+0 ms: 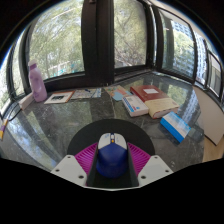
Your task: Arrange mouse
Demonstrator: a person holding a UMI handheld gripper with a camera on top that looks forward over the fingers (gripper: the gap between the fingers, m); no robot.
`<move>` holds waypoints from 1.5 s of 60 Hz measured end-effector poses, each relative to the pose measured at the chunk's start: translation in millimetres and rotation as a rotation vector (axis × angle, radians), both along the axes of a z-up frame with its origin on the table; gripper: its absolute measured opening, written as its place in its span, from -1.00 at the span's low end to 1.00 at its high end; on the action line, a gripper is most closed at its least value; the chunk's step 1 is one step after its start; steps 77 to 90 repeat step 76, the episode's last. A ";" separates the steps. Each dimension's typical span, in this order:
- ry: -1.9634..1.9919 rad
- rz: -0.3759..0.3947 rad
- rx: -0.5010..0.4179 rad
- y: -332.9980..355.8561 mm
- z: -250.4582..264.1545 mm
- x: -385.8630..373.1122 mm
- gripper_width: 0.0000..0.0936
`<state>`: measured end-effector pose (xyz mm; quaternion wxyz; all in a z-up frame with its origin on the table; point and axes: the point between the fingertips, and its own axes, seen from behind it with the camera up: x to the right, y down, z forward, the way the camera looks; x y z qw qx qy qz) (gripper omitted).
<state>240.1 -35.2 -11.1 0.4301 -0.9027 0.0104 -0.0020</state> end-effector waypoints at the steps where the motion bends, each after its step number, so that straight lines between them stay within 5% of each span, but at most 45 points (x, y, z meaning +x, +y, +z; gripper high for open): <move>1: -0.001 0.002 -0.002 -1.0 -0.3 -0.5 0.13; 8: -0.005 0.013 0.002 -7.6 10.2 -3.2 0.87; 40: -0.089 -0.081 0.199 -148.3 167.8 -26.3 0.83; 61: -0.114 -0.089 0.230 -218.2 199.1 -40.8 0.83; 90: -0.134 -0.089 0.214 -231.1 198.1 -45.4 0.82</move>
